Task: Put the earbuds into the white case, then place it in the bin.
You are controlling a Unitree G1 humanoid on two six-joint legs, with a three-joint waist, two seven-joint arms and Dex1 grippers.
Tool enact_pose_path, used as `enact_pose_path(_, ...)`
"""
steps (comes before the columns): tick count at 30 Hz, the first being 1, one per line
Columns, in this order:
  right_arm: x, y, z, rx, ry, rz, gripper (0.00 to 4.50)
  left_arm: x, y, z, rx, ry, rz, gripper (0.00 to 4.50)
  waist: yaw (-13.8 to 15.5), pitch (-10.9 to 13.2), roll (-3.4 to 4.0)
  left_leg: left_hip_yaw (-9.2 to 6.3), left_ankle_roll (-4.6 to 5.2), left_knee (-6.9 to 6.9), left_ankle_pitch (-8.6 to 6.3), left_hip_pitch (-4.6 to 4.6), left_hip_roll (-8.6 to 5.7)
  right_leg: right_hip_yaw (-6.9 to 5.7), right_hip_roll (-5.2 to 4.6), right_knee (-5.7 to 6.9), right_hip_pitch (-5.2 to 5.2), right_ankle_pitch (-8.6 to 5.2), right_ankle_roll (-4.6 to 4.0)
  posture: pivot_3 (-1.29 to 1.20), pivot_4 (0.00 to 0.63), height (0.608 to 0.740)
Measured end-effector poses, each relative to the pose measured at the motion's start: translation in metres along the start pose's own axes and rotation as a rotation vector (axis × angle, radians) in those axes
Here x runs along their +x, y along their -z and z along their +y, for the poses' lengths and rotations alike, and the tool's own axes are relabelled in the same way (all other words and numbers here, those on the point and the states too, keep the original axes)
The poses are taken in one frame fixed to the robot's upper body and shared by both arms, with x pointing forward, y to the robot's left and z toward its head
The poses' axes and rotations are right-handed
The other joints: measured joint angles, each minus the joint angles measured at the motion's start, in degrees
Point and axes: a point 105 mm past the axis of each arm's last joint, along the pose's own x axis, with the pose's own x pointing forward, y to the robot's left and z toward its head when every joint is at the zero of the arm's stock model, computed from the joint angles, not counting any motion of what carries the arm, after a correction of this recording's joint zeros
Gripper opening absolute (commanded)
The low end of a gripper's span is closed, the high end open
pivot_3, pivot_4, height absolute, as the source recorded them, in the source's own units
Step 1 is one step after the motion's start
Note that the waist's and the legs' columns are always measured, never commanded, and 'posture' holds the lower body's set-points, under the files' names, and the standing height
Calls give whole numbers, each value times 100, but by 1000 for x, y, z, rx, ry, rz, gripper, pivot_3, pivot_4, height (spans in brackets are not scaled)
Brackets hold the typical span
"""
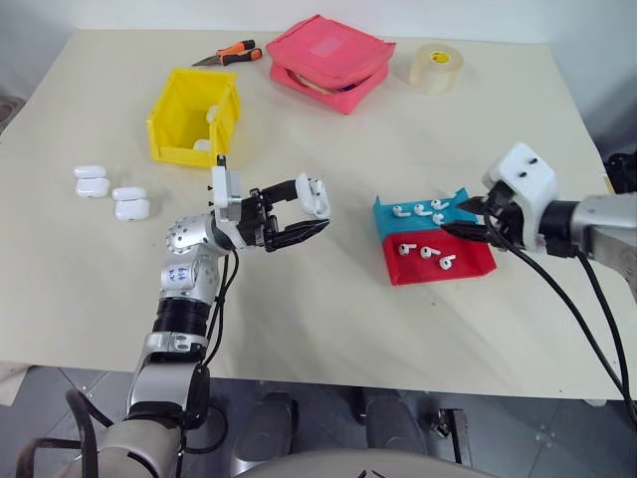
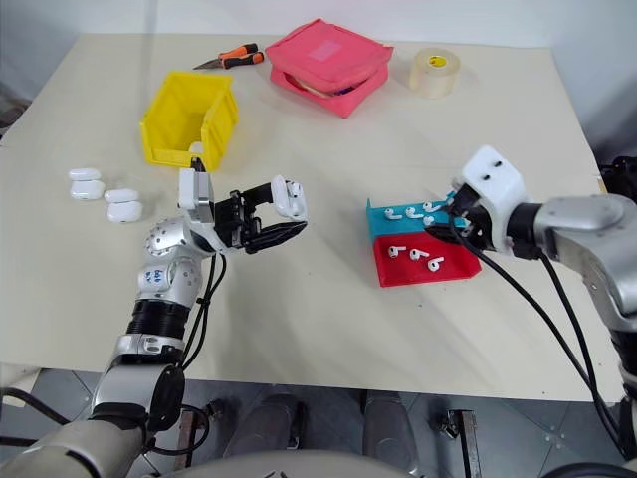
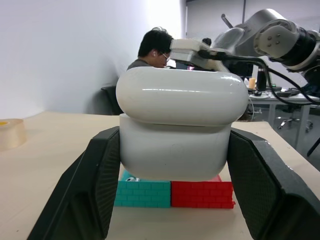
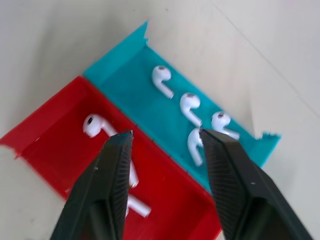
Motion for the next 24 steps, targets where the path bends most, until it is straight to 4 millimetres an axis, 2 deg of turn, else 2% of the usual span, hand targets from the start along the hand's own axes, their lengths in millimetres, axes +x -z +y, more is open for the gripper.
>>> enact_pose_path(5,27,0,-9,20,-9,75,2392,1,-2,-2,5,-8,0,2799,-13,0,0,1,0,-1,0,-1,-2,0,-2,3,-2,0,0,0,150,740)
enact_pose_path(11,48,3,-20,-14,6,134,2392,-2,-1,-4,6,-28,4,2799,-18,0,1,-2,2,0,1,-10,-9,-41,-23,5,-8,0,0,0,150,740)
enact_pose_path(16,59,7,-23,-23,-4,170,2392,-2,-3,-4,15,-29,3,2799,-29,0,2,-6,4,1,3,-13,-15,-79,-43,5,-8,1,-2,0,150,740)
enact_pose_path(24,66,6,-29,-33,-3,184,2392,-2,-3,-2,15,-44,3,2799,-127,0,2,-11,5,2,3,-14,-16,-94,-48,6,-6,2,-3,0,150,740)
